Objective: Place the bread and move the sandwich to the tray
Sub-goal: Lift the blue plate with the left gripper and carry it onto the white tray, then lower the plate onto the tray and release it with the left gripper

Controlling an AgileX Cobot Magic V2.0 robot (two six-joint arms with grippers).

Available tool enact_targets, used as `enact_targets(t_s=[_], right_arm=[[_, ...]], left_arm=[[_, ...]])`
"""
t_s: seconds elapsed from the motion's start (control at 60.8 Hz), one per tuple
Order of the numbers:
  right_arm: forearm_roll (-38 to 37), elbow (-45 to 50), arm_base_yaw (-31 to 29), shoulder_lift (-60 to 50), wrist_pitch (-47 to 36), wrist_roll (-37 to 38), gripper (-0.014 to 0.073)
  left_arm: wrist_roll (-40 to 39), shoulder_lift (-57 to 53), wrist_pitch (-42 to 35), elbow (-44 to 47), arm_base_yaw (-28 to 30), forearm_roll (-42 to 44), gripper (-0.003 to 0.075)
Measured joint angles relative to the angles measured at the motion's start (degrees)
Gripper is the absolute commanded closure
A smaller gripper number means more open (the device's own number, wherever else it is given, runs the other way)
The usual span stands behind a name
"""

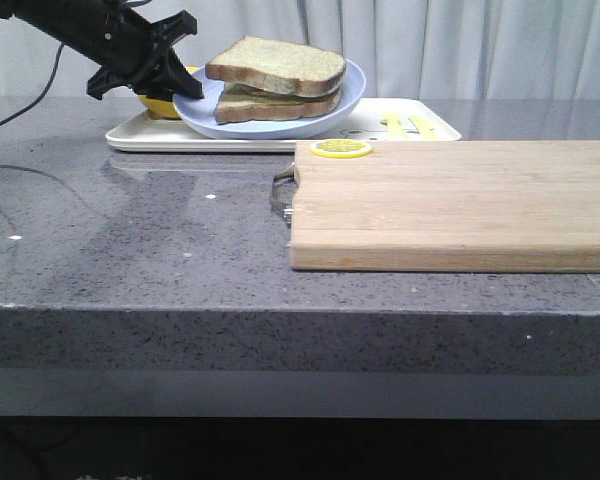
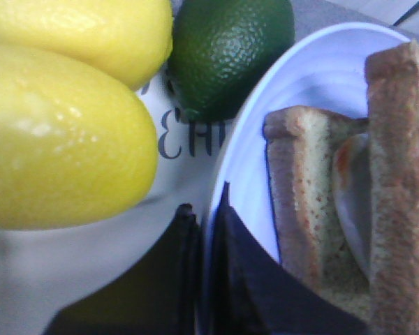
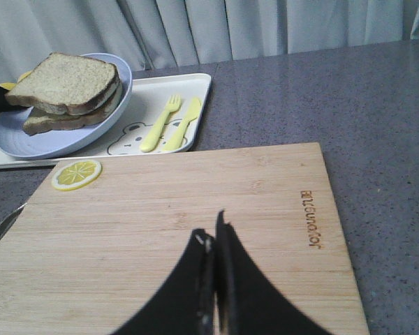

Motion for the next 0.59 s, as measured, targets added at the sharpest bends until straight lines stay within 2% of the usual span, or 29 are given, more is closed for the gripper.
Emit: enact_targets(t_s=[0.247,0.313,0.362,0.526,0.592], right_arm=[[0.0,0.0,0.0,0.0,0.0,0.0,0.0662],[0.0,0.0,0.0,0.0,0.0,0.0,0.0662],[0.0,0.0,0.0,0.0,0.0,0.0,0.0662],[0.0,0.0,0.0,0.0,0.0,0.0,0.0662],[0.0,0.0,0.0,0.0,0.0,0.0,0.0662]], left_arm=[[1.1,0.25,-0.22,0.0,-0.18,0.94,0.0737],[1.1,0.25,0.0,0.0,-0.27,1.5,0.0715],[1.1,0.25,0.12,0.0,-0.27,1.85,0.0682],[1.85,0.25,0.87,0.0,-0.27,2.43,0.0489],[2.08,0.25,1.01,-0.03,-0.4,2.43,0.0444]])
